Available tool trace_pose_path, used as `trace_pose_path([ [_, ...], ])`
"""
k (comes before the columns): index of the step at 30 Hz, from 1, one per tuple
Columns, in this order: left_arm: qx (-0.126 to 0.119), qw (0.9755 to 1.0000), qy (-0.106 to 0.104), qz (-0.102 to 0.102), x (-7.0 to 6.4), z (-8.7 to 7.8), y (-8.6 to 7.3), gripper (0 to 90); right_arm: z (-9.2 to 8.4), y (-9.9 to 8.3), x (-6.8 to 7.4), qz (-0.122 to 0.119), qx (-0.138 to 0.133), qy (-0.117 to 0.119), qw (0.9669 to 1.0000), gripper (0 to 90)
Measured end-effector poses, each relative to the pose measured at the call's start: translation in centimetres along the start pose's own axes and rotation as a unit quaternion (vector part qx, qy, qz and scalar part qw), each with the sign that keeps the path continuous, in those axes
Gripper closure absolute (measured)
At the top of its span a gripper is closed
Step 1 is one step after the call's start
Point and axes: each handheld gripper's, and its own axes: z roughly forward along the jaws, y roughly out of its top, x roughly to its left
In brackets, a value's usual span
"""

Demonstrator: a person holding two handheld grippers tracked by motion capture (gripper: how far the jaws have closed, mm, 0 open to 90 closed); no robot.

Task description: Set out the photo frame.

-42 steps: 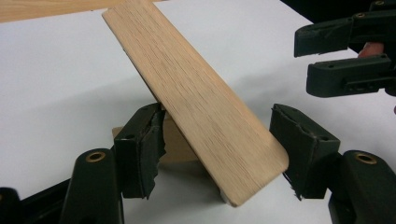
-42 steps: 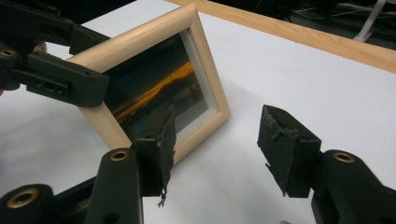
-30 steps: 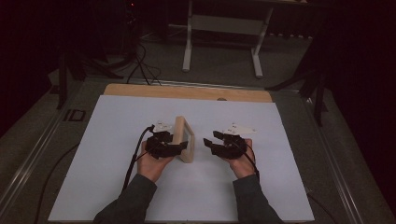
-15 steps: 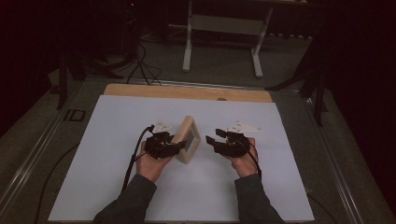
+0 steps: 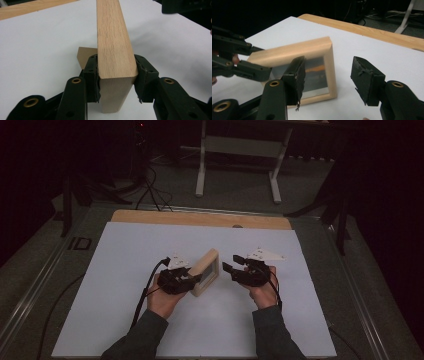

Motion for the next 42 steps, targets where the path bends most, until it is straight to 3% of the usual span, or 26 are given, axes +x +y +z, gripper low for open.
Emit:
trace_pose_path([
  [8, 0.003, 0.9998, -0.004, 0.020, -0.3, -0.3, -0.2, 60.1, -0.5, 1.3, 0.4, -0.010, -0.017, -0.003, 0.9998, 45.9],
  [18, -0.003, 0.9995, -0.003, 0.032, -0.7, -0.2, -0.4, 60.1, 1.0, 2.6, 0.8, -0.029, -0.012, -0.006, 0.9995, 54.6],
  [22, -0.004, 0.9994, -0.001, 0.035, -1.0, -0.1, -0.4, 60.0, 1.8, 3.3, 1.2, -0.046, -0.008, -0.007, 0.9989, 59.2],
  [28, -0.008, 0.9993, 0.001, 0.037, -1.3, 0.0, -0.5, 59.6, 2.9, 4.0, 1.5, -0.052, 0.002, -0.017, 0.9985, 67.9],
  [30, -0.009, 0.9993, 0.000, 0.038, -1.3, 0.1, -0.5, 59.5, 3.5, 4.1, 1.6, -0.057, 0.007, -0.029, 0.9979, 77.3],
  [32, -0.009, 0.9993, 0.000, 0.037, -1.3, 0.1, -0.5, 59.5, 3.8, 4.1, 1.6, -0.057, 0.009, -0.035, 0.9977, 80.8],
  [42, -0.011, 0.9993, 0.004, 0.035, -1.5, 0.2, -0.6, 58.9, 5.2, 3.6, 1.5, -0.064, 0.034, -0.048, 0.9963, 89.3],
])
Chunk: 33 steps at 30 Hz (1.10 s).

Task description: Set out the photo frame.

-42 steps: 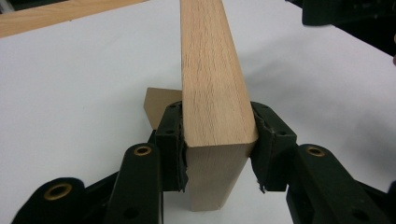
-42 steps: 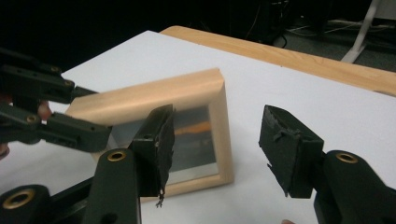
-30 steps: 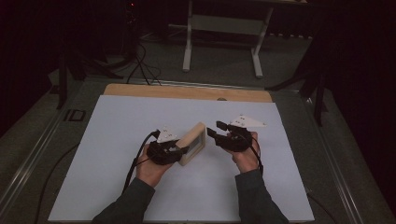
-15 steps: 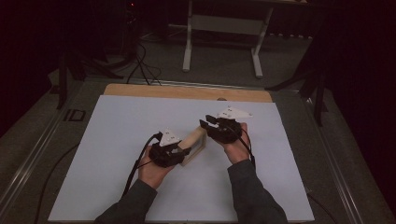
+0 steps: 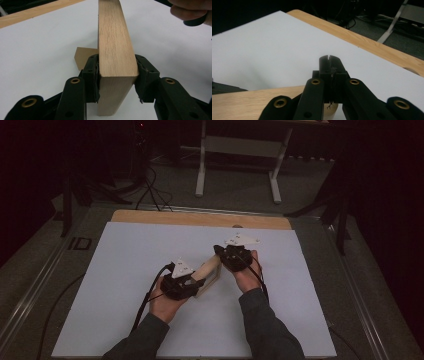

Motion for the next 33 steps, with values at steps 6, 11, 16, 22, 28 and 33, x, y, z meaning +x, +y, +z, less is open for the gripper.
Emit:
trace_pose_path([
  [6, 0.001, 1.0000, 0.006, 0.002, -0.2, 0.2, -0.1, 58.4, 0.9, -0.3, -0.1, -0.002, 0.010, 0.001, 1.0000, 89.5],
  [11, 0.017, 0.9995, 0.022, 0.013, -0.5, 1.0, -0.4, 56.0, 1.1, -0.2, 0.0, -0.003, 0.013, 0.002, 0.9999, 89.6],
  [16, 0.012, 0.9994, 0.031, 0.002, -0.5, 1.0, -0.3, 56.1, 1.1, -0.2, 0.0, -0.007, 0.014, 0.002, 0.9999, 89.6],
  [22, 0.015, 0.9991, 0.039, 0.008, -0.2, 0.8, -0.3, 56.0, 0.9, -0.3, -0.1, 0.000, 0.018, 0.001, 0.9998, 89.6],
  [28, 0.017, 0.9990, 0.040, 0.005, -0.1, 0.7, -0.4, 55.5, 0.7, -0.4, 0.0, 0.005, 0.017, -0.002, 0.9998, 89.6],
  [33, 0.016, 0.9988, 0.045, -0.008, 0.5, 0.5, -0.4, 55.5, 0.2, -0.7, -0.2, 0.008, 0.017, -0.002, 0.9998, 89.7],
])
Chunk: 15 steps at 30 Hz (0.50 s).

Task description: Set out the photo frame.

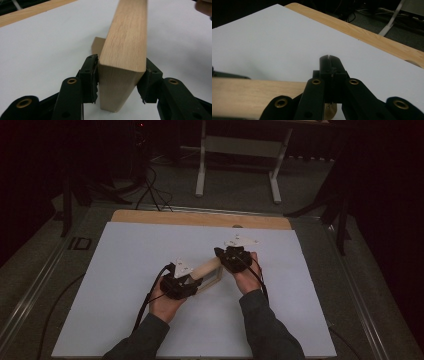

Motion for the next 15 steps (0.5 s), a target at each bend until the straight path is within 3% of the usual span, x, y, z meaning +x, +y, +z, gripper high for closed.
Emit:
trace_pose_path([
  [15, 0.000, 0.9999, 0.003, -0.012, 1.06, -0.44, -0.01, 54.3, -0.90, -0.38, 0.15, 0.000, 0.008, -0.004, 1.0000, 89.7],
])
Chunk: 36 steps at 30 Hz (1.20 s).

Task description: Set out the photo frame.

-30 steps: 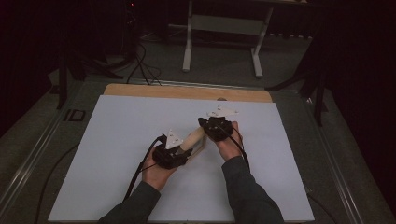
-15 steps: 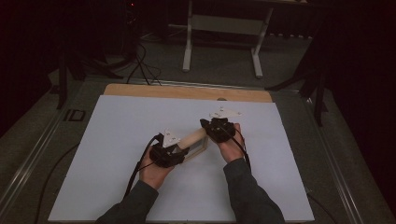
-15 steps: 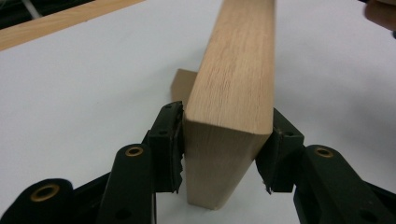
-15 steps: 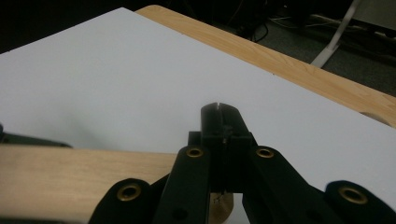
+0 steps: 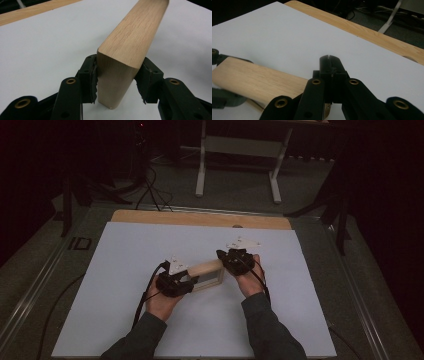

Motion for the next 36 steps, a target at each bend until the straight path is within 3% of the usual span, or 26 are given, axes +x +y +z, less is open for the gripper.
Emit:
trace_pose_path([
  [13, -0.002, 1.0000, 0.002, -0.009, 0.4, -0.2, 0.0, 52.9, -0.8, -0.4, 0.2, 0.003, 0.004, 0.005, 1.0000, 89.7],
  [22, -0.004, 0.9999, 0.001, -0.010, 0.4, -0.2, -0.2, 52.4, -1.2, -0.4, 0.2, -0.014, 0.011, 0.011, 0.9998, 89.5],
  [30, -0.003, 1.0000, 0.003, -0.007, 0.4, -0.2, -0.2, 52.8, -1.4, -0.4, 0.3, -0.018, 0.005, 0.016, 0.9997, 83.1],
  [36, -0.003, 1.0000, 0.004, -0.006, 0.4, -0.2, -0.2, 52.8, -2.1, -0.3, 0.6, -0.025, -0.005, 0.023, 0.9994, 71.7],
])
